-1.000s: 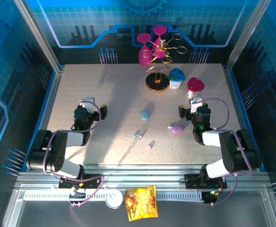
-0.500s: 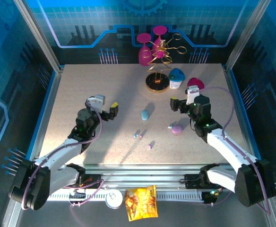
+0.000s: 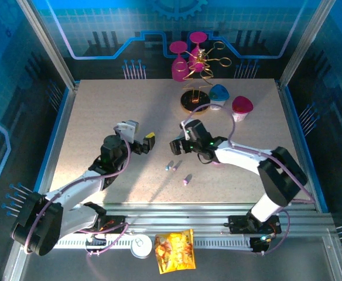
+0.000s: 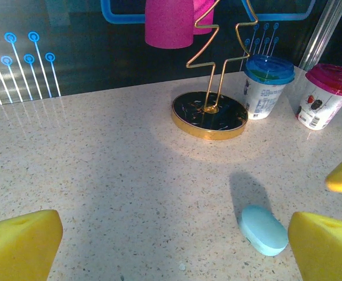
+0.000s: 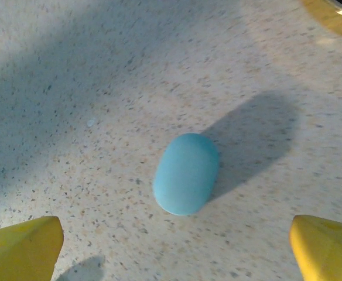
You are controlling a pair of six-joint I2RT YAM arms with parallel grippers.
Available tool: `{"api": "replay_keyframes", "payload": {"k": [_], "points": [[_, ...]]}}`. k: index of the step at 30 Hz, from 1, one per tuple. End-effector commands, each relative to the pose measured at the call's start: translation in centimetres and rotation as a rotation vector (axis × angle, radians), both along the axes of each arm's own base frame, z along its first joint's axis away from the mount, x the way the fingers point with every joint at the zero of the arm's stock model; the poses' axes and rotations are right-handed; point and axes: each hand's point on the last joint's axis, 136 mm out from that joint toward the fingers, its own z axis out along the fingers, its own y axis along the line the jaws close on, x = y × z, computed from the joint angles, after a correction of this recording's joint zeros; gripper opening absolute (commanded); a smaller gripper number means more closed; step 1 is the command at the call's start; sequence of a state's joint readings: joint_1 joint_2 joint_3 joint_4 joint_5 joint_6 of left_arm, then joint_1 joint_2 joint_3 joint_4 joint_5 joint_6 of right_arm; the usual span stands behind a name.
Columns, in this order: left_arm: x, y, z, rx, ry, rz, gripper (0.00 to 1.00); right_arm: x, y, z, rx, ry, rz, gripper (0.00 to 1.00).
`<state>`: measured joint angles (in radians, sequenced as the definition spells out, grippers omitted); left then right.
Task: Insert the wireless bluetooth earbuds into the charging case
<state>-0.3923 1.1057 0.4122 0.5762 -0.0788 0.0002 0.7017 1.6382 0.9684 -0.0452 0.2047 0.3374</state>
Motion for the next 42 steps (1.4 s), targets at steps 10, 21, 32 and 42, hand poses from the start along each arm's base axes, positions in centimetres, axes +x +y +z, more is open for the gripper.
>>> {"api": "replay_keyframes", "payload": {"k": [10, 21, 32, 42], "points": [[-1.1, 0.4, 0.3, 0.002, 0.001, 0.002, 0.99, 1.6, 1.4, -5.0, -0.155, 0.103, -0.088, 0.65], [-1.0, 0.2, 0.9, 0.002, -0.004, -0.01, 1.0, 2.2, 0.9, -7.0, -0.212, 0.133, -0.134, 0.53], [-1.1, 0.1, 0.9, 0.005, 0.002, -0.018, 0.99, 2.1, 1.7, -5.6, -0.181, 0.08, -0.022, 0.29], [-3.2, -3.3, 2.7, 0.015, -0.013, -0.255, 0.99, -1.6, 2.7, 1.6, -0.041, -0.06, 0.434, 0.27]]}}
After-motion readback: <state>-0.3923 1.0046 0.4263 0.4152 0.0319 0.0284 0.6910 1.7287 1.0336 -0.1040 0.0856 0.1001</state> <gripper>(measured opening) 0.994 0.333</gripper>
